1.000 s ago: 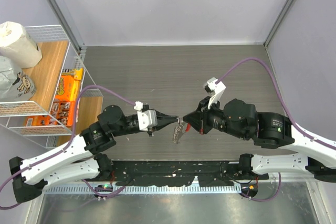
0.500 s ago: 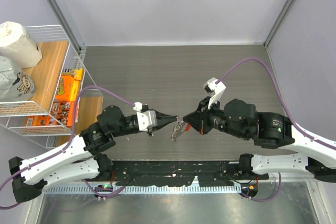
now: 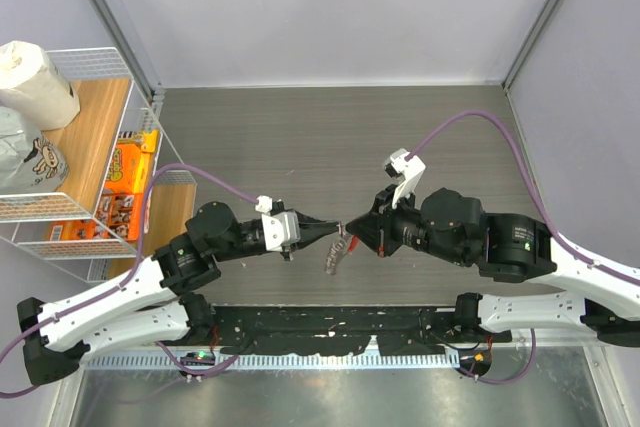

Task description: Put the keys on the keyring

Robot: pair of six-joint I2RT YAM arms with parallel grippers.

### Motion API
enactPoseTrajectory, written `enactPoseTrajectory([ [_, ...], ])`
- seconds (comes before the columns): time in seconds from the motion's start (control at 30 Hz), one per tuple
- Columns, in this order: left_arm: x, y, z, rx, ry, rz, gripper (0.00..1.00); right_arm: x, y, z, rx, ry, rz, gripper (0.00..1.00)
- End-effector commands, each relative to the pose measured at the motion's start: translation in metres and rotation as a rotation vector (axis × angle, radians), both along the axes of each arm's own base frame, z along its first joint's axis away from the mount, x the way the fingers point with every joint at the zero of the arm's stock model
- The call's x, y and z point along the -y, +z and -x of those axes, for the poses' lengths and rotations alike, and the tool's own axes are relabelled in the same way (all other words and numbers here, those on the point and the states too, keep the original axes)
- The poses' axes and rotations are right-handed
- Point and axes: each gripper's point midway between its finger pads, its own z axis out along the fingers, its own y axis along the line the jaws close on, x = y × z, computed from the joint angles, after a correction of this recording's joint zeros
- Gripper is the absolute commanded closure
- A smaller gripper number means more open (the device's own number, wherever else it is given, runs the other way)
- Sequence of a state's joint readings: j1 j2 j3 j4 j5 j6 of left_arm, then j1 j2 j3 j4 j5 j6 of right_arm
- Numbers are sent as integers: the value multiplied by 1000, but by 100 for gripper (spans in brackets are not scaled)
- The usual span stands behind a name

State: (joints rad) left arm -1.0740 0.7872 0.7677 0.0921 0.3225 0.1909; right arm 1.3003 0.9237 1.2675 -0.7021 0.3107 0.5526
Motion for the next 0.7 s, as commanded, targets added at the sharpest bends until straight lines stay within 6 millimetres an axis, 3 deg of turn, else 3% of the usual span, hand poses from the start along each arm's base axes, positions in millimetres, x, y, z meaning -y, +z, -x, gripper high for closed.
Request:
enactPoseTrajectory([
  [0.0, -1, 23, 5, 40, -17, 56, 100, -6, 28, -3, 17, -15, -105, 94],
  [0.67, 0, 17, 15, 74, -48, 42, 100, 3, 36, -11, 14, -86, -140, 95],
])
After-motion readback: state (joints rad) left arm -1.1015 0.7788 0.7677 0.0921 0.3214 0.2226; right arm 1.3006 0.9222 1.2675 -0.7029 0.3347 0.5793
